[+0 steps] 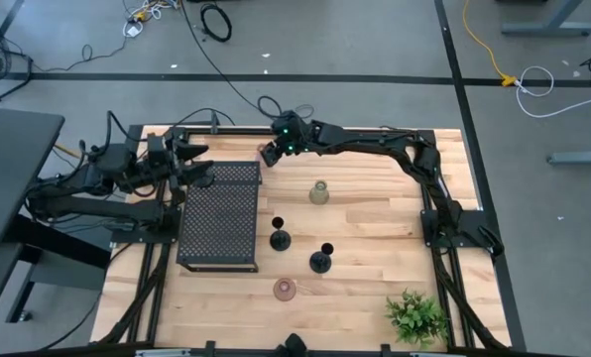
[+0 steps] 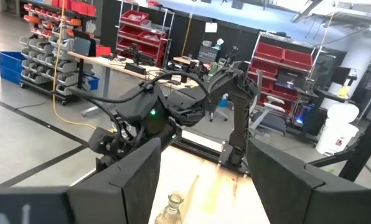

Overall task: Pick & Place candle stick holders
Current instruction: Put the top pink glass candle holder on the shelf

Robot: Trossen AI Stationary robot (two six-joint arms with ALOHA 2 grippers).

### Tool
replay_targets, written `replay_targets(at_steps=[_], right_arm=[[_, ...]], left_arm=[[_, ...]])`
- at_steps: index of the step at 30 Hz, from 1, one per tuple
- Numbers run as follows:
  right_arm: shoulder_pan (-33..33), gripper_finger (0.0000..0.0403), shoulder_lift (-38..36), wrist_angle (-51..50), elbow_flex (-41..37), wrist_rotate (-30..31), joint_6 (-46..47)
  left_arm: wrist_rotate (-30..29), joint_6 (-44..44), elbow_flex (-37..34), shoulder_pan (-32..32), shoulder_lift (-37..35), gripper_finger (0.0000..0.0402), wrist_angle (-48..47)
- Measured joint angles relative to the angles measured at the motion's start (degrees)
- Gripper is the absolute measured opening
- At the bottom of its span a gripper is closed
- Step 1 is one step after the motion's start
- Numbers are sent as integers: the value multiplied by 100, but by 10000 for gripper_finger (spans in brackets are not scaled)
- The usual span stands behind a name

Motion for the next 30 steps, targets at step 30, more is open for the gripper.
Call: replay_targets(at_steps=[30], right_arm=[[344, 256, -450, 558, 2, -300, -340]], left_arm=[[-290, 104, 267, -7, 938, 241, 218]])
